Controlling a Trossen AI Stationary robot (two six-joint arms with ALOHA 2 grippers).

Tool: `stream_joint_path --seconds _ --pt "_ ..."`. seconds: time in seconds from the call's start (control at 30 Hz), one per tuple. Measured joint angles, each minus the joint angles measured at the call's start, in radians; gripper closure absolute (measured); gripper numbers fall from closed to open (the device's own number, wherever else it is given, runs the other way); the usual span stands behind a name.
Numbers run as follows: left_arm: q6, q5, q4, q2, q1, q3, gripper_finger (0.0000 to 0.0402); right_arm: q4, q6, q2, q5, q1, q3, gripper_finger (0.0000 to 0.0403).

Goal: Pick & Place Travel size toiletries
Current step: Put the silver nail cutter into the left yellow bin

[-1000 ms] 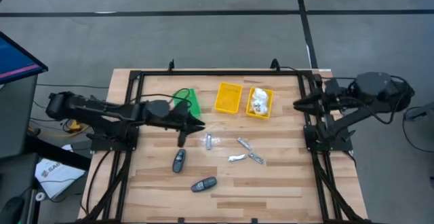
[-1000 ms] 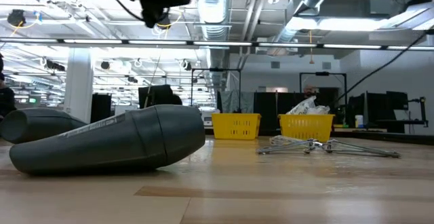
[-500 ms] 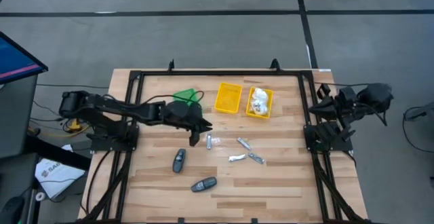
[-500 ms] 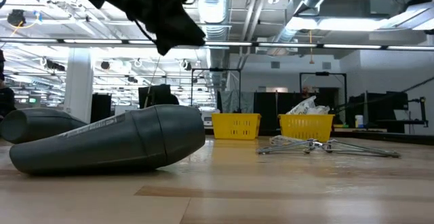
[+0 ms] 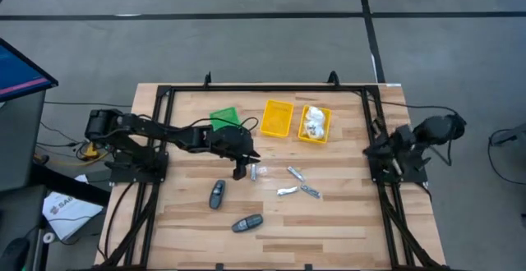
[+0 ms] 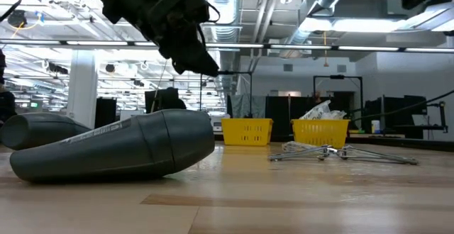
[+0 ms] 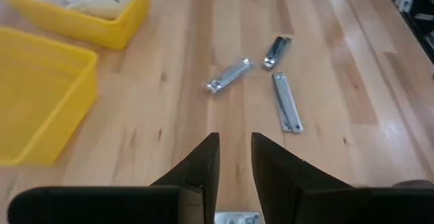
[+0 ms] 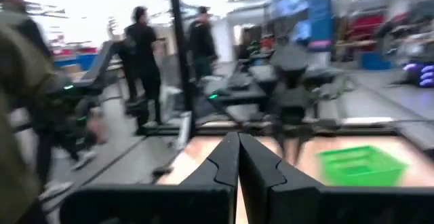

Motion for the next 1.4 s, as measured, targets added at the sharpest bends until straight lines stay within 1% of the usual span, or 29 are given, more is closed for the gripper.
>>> stream_joint_path --seconds 0.03,0.13,0.2,0.3,0.5,0.6,0.67,0.73,0.8,0.87,0.93,1.0,1.07,1.17,1.23,1.3,1.4 --pt "0.006 0.003 0.004 0.006 0.0 0.0 0.0323 -0.016 0.014 0.004 -0.02 0.003 -0.029 0.0403" --pt "0.026 0.017 0.002 0.008 0.0 -0.001 0.0323 0.011 0.054 -0.002 -0.028 0.013 -0.111 0.0403" --pt "0.044 0.017 0.002 0.006 0.0 -0.001 0.0323 0.077 0.063 -0.002 -0.035 0.02 -0.153 0.0403" --pt "0.07 0.017 0.002 0.006 0.006 -0.001 0.0323 0.115 0.086 -0.001 -0.039 0.027 -0.23 0.0403" --pt "0.1 0.016 0.011 0.03 0.006 0.0 0.0323 0.291 0.128 -0.002 -0.04 0.04 -0.384 0.0403" --pt "0.1 0.015 -0.006 0.035 0.004 -0.002 0.0323 0.379 0.124 -0.001 -0.046 0.04 -0.433 0.0403" --pt "0.091 0.003 0.0 0.036 -0.002 -0.001 0.0323 0.397 0.106 0.008 -0.062 0.039 -0.44 0.0403" --pt "0.023 -0.021 -0.01 0.033 -0.006 -0.001 0.0323 0.396 0.094 0.012 -0.067 0.039 -0.44 0.0403" --pt "-0.117 -0.054 -0.019 0.028 -0.007 0.009 0.0323 0.396 0.093 0.012 -0.066 0.039 -0.44 0.0403" --pt "-0.264 -0.063 -0.057 0.017 -0.011 0.036 0.0323 0.395 0.115 0.013 -0.067 0.039 -0.44 0.0403" --pt "-0.35 -0.064 -0.09 0.009 -0.018 0.092 0.0323 0.395 0.141 0.014 -0.067 0.039 -0.44 0.0403" --pt "-0.362 -0.064 -0.127 -0.007 -0.033 0.166 0.0326 0.395 0.143 0.013 -0.067 0.039 -0.44 0.0403" --pt "-0.343 -0.075 -0.151 -0.011 -0.045 0.255 0.0334 0.394 0.144 0.015 -0.067 0.039 -0.44 0.0403" --pt "-0.339 -0.132 -0.255 -0.01 -0.049 0.38 0.0348 0.395 0.146 0.014 -0.066 0.039 -0.44 0.0403" --pt "-0.398 -0.195 -0.349 -0.01 -0.052 0.452 0.0357 0.4 0.146 0.012 -0.066 0.039 -0.441 0.0403" --pt "-0.492 -0.24 -0.441 -0.01 -0.051 0.494 0.0361 0.4 0.146 0.014 -0.066 0.039 -0.441 0.0403" --pt "-0.62 -0.248 -0.523 -0.008 -0.05 0.535 0.036 0.399 0.146 0.014 -0.066 0.039 -0.441 0.0403"
